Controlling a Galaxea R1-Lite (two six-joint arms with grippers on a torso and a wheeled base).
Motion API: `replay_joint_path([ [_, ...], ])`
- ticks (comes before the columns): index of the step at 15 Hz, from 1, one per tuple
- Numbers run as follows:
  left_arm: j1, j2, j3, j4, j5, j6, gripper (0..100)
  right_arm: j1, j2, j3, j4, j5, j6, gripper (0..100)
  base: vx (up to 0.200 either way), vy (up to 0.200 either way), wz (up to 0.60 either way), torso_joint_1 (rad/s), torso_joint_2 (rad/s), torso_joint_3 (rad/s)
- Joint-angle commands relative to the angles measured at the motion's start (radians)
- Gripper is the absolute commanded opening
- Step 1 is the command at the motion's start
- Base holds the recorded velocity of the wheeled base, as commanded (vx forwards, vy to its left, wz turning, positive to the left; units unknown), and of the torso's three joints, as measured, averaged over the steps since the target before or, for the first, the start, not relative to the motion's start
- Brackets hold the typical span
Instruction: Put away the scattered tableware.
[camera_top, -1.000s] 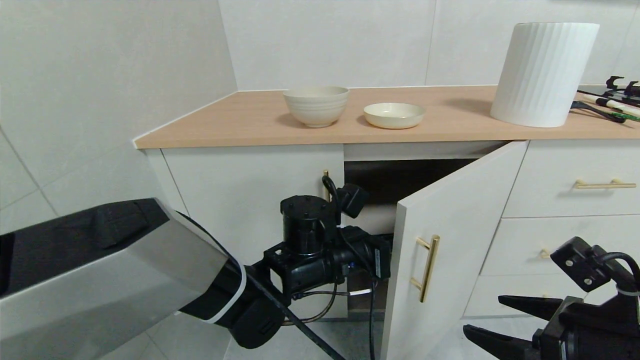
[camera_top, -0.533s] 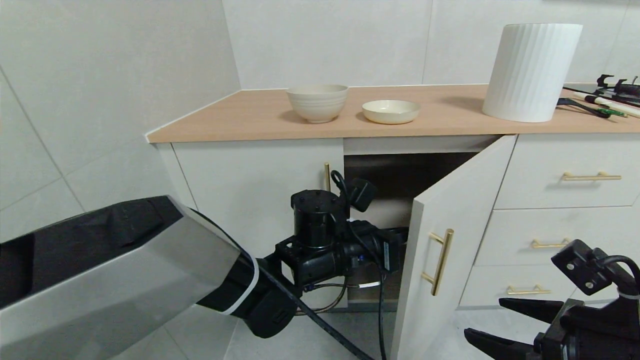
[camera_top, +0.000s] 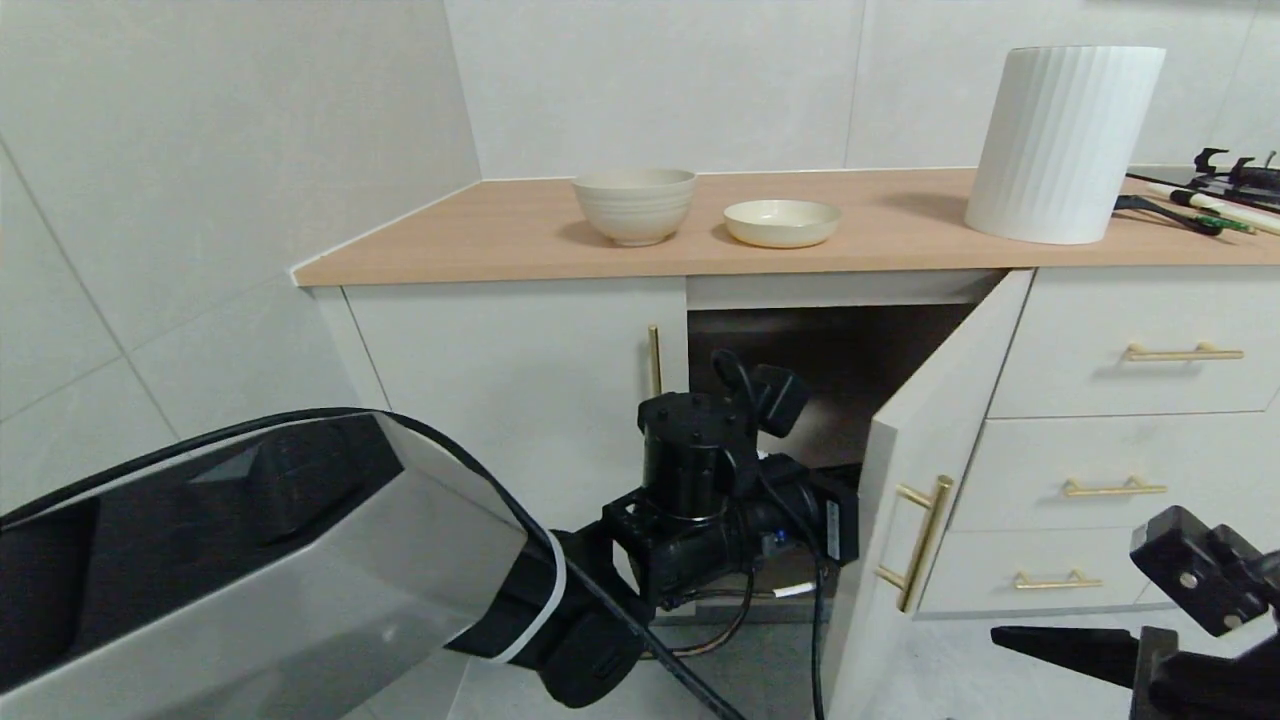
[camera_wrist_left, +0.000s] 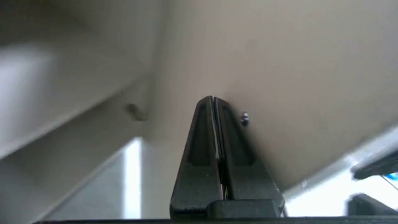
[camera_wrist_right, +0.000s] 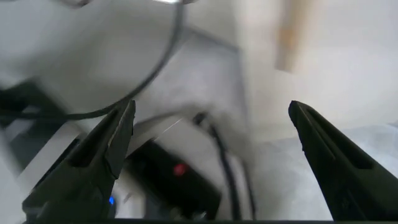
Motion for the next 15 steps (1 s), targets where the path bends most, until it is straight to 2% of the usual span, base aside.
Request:
replay_joint_path([
  [1,-0.102,-0.155,0.115,-0.002,-0.171,-0.097,0,0.085,-0.112,0.009,0.047,0.07,-0.002,100,0.0,0.0,0.0,0.0,0.0,0.0],
  [2,-0.108,-0.242,0.191,-0.01,-0.367,-0.182,0,0.087,-0.157,0.007,0.093,0.12,-0.026,100,0.0,0.0,0.0,0.0,0.0,0.0],
  [3,-0.097,-0.25,0.201,-0.018,-0.401,-0.182,0,0.087,-0.169,0.006,0.105,0.136,-0.048,100,0.0,0.0,0.0,0.0,0.0,0.0],
  [6,0.053,-0.248,0.225,-0.025,-0.39,-0.108,0,0.084,-0.165,0.001,0.116,0.143,-0.058,100,0.0,0.0,0.0,0.0,0.0,0.0],
  [8,0.118,-0.285,0.254,0.007,-0.35,-0.097,0,0.056,-0.123,-0.022,0.116,0.127,-0.054,100,0.0,0.0,0.0,0.0,0.0,0.0],
  [9,0.152,-0.351,0.308,0.055,-0.347,-0.096,0,0.002,-0.063,-0.048,0.116,0.059,-0.054,100,0.0,0.0,0.0,0.0,0.0,0.0],
  [10,0.175,-0.393,0.34,0.085,-0.347,-0.096,0,-0.01,-0.037,-0.063,0.114,0.013,-0.055,100,0.0,0.0,0.0,0.0,0.0,0.0],
  [11,0.248,-0.489,0.405,0.145,-0.347,-0.093,0,-0.013,0.0,-0.111,0.114,-0.047,-0.051,100,0.0,0.0,0.0,0.0,0.0,0.0],
  [13,0.365,-0.63,0.468,0.257,-0.347,-0.088,0,-0.021,0.039,-0.181,0.116,-0.062,-0.049,100,0.0,0.0,0.0,0.0,0.0,0.0],
  [14,0.4,-0.669,0.48,0.297,-0.347,-0.083,0,-0.036,0.059,-0.204,0.116,-0.067,-0.049,100,0.0,0.0,0.0,0.0,0.0,0.0],
  [15,0.474,-0.752,0.506,0.384,-0.347,-0.051,0,-0.087,0.121,-0.27,0.119,-0.085,-0.051,100,0.0,0.0,0.0,0.0,0.0,0.0],
])
